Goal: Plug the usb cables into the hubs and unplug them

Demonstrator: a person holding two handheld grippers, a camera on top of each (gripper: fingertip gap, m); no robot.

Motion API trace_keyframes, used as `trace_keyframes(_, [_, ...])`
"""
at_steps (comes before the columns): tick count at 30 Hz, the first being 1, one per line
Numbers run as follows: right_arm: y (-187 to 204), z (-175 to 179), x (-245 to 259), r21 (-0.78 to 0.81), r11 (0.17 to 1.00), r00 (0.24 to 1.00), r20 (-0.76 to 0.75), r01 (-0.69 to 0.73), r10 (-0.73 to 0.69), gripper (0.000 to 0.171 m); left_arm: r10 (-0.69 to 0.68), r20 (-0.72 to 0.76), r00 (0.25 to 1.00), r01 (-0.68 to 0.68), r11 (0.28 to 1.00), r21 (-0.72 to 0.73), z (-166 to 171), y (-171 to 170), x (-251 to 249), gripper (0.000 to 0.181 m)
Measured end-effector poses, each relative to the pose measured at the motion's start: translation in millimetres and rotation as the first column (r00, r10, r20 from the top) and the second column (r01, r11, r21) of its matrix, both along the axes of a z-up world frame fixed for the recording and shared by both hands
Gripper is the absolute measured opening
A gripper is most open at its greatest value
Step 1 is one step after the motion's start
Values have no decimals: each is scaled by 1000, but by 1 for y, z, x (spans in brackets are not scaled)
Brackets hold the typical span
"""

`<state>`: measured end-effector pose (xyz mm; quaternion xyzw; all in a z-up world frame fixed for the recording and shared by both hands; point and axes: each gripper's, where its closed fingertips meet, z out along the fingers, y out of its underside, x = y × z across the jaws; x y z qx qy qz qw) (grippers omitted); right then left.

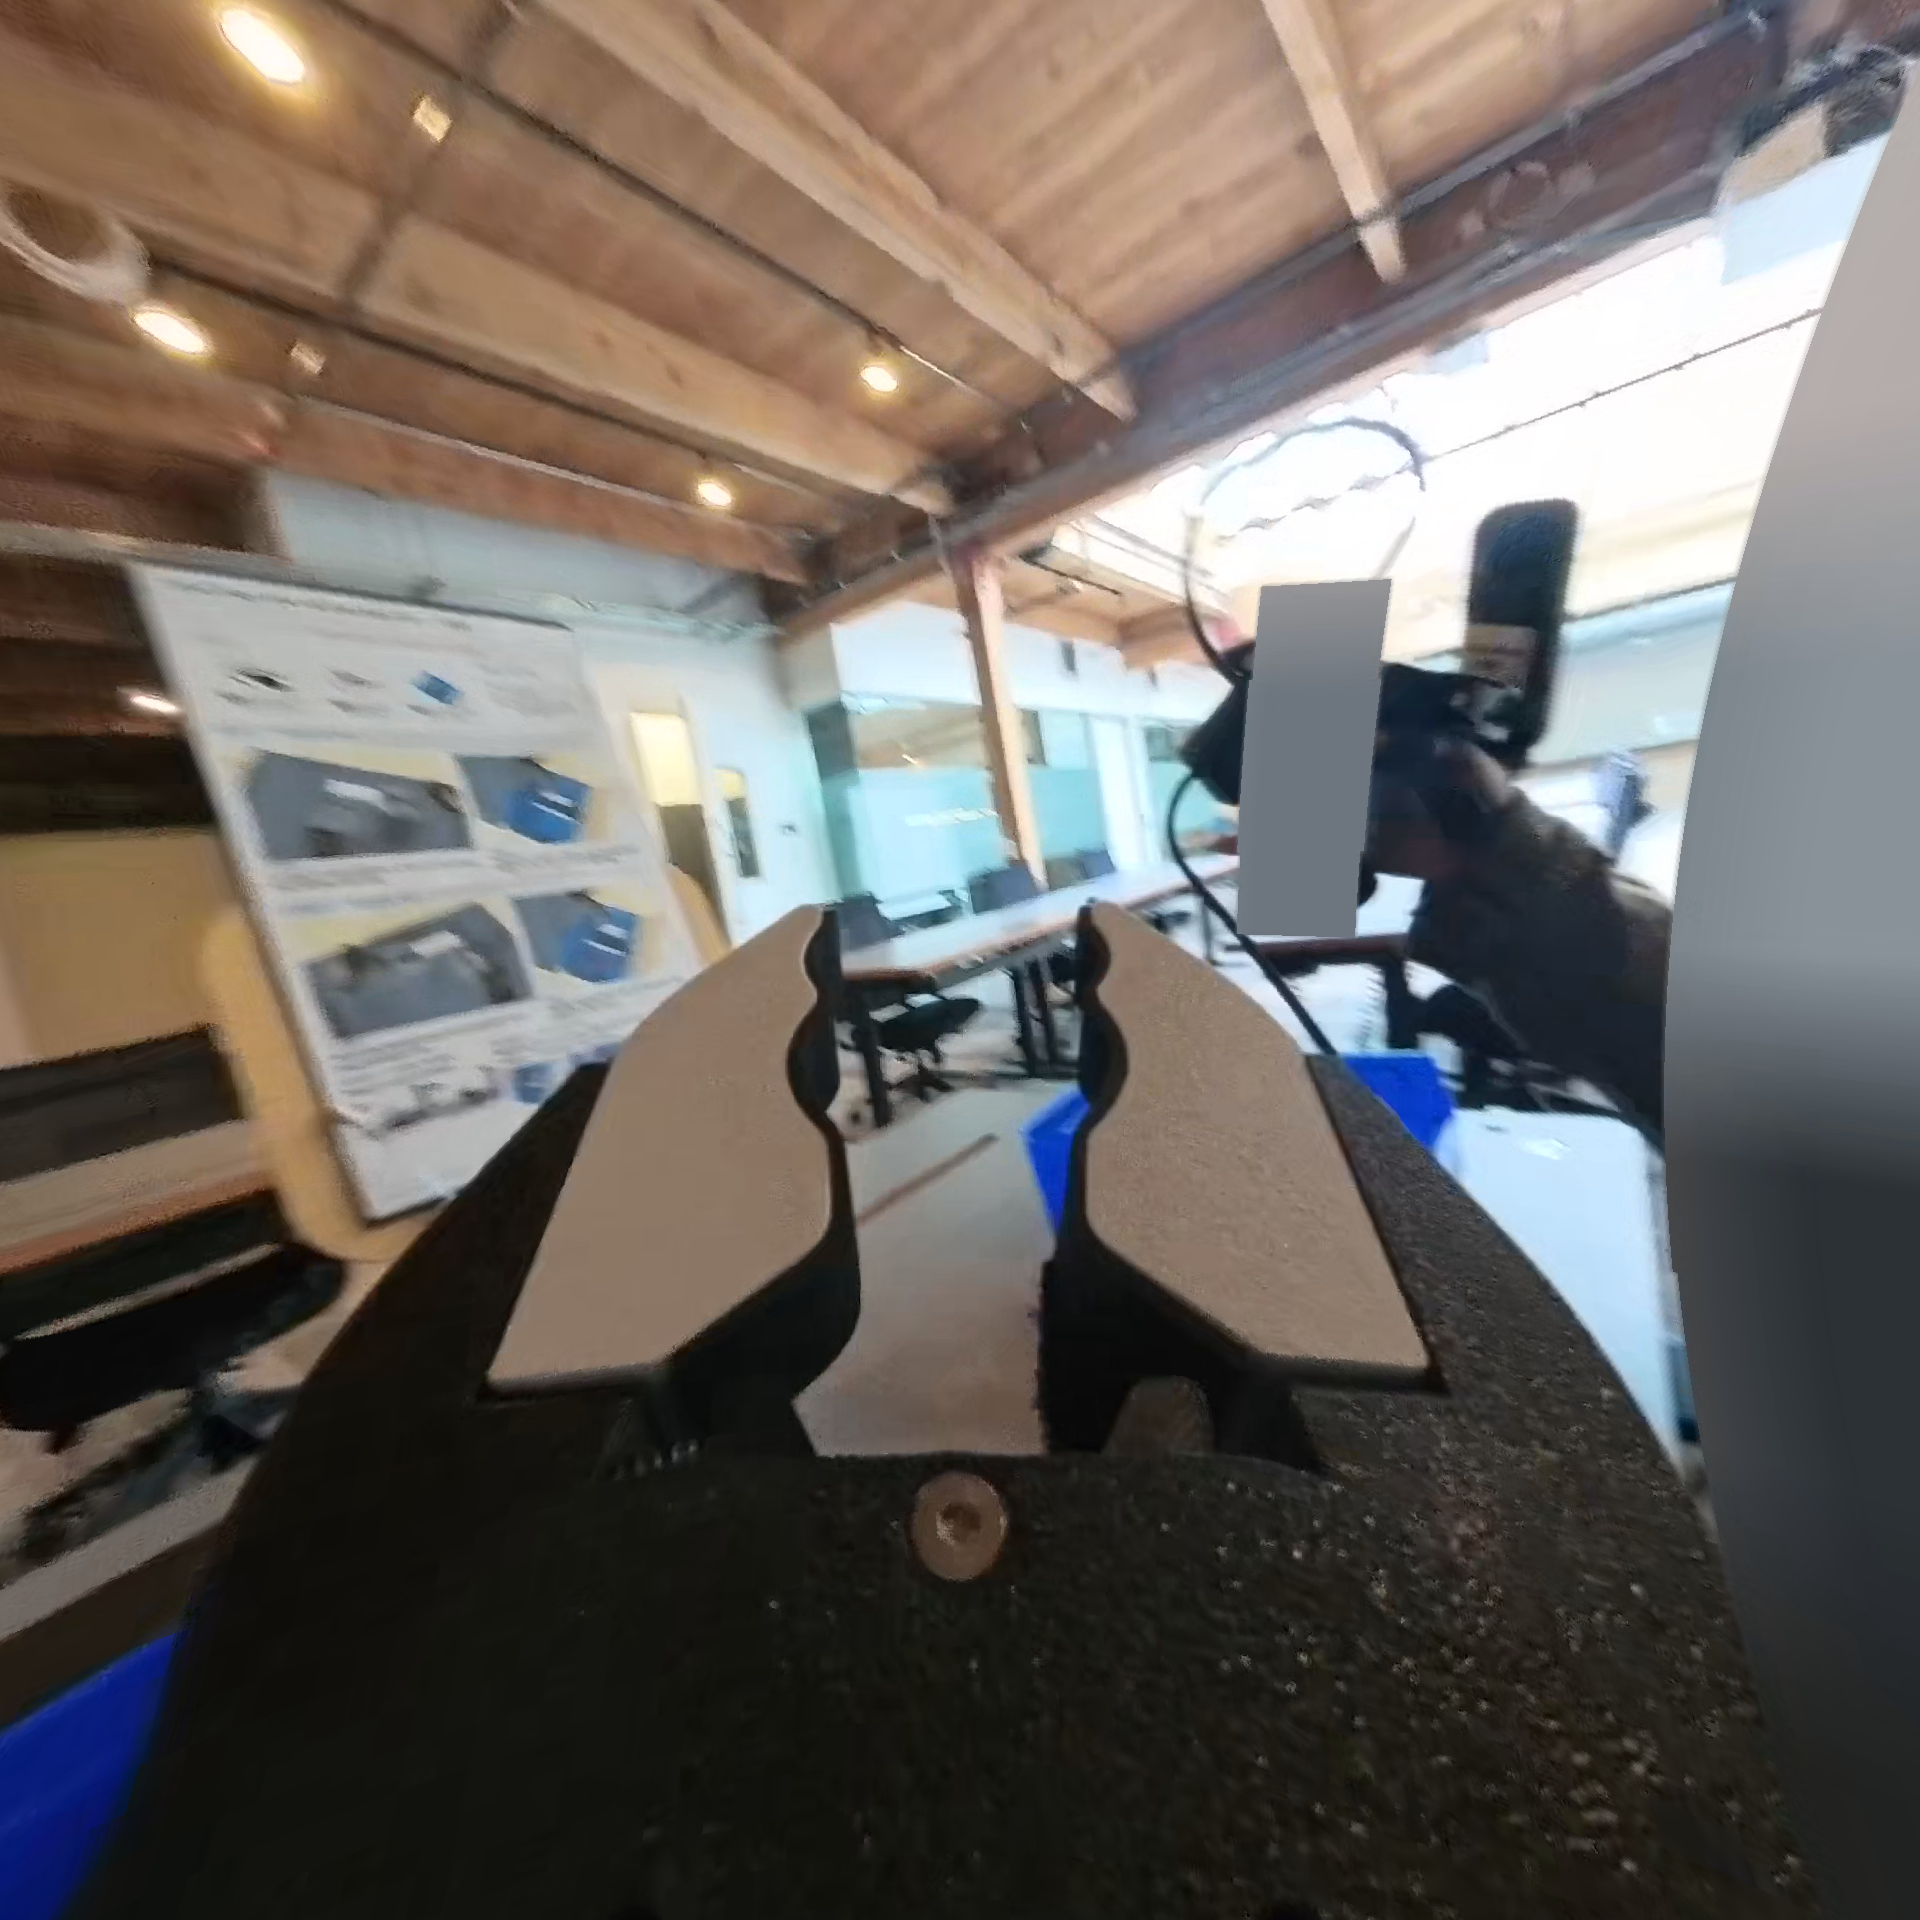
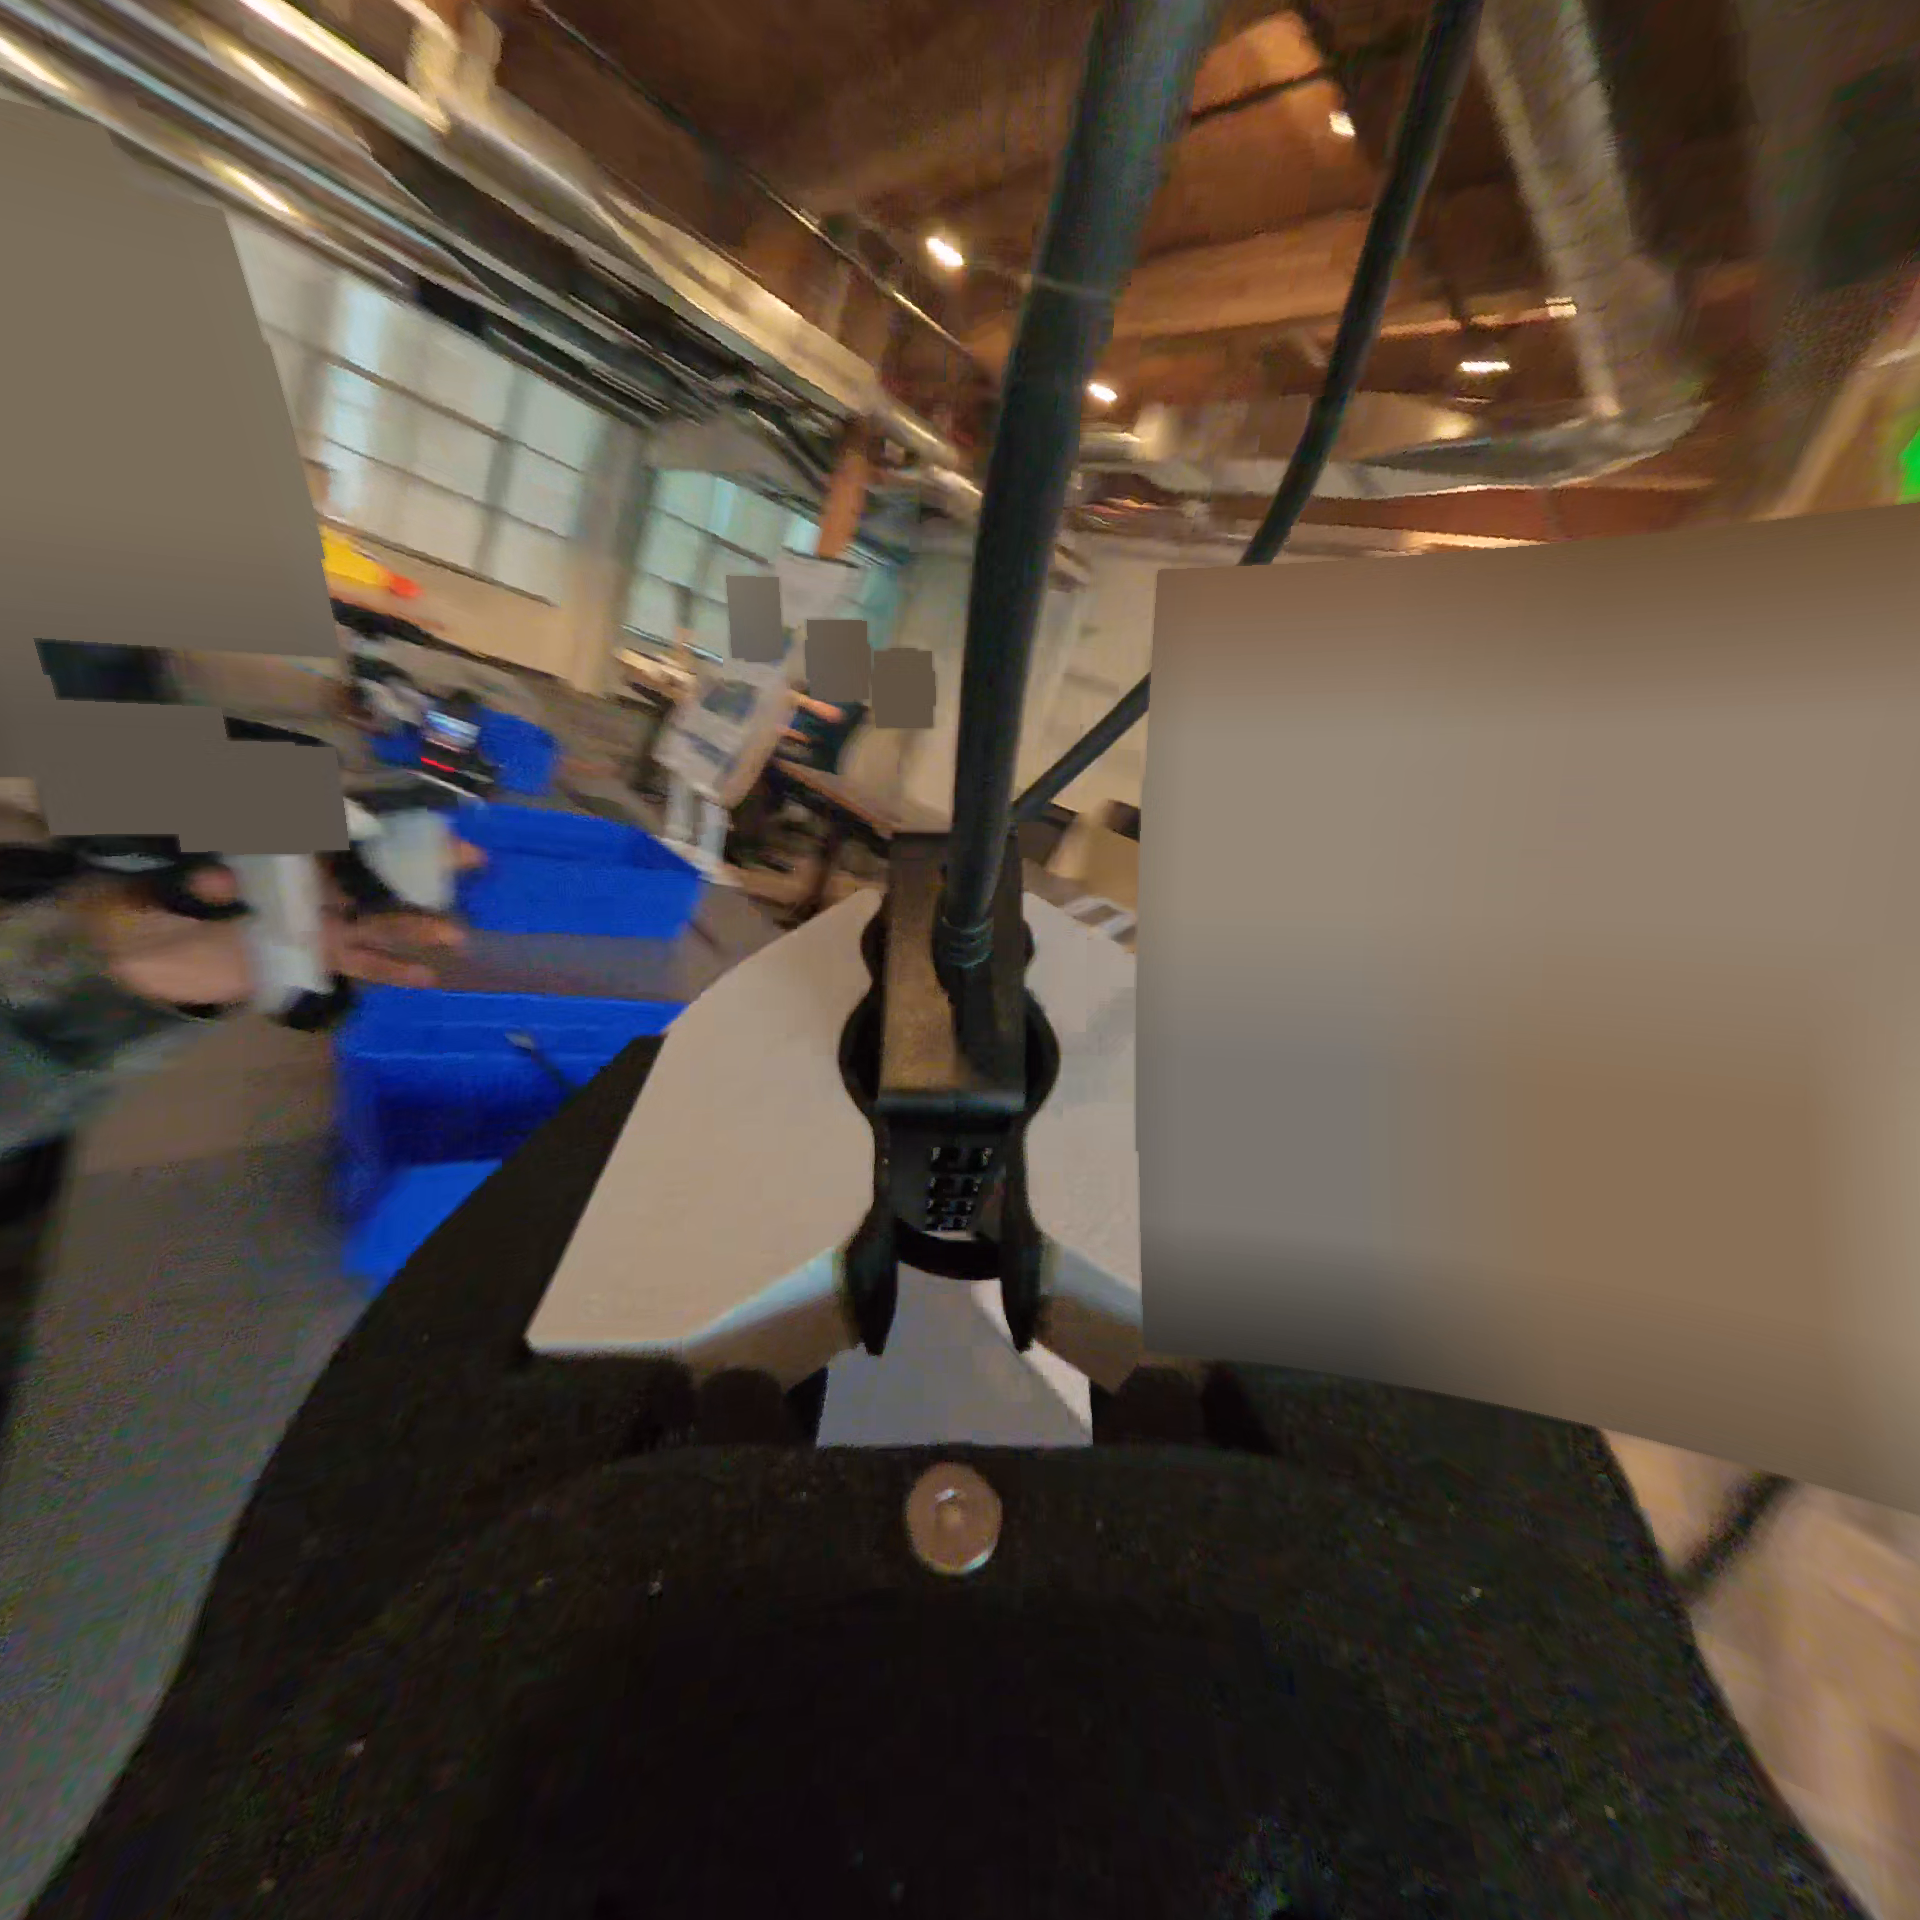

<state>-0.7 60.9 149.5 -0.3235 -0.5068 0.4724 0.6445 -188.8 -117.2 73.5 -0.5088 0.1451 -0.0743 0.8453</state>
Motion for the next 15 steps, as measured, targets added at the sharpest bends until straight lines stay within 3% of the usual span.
trace_keyframes(5, [93, 18, 32, 151, 891, 899, 20, 429, -437, 17, 168, -13, 986, -168, 986, -10, 5, -15, -30, 37])
trace_keyframes(15, [233, -43, 52, 144, 723, 713, 121, 675, -690, 17, 196, -241, 951, -229, 966, -118, -19, -1, -16, 37])
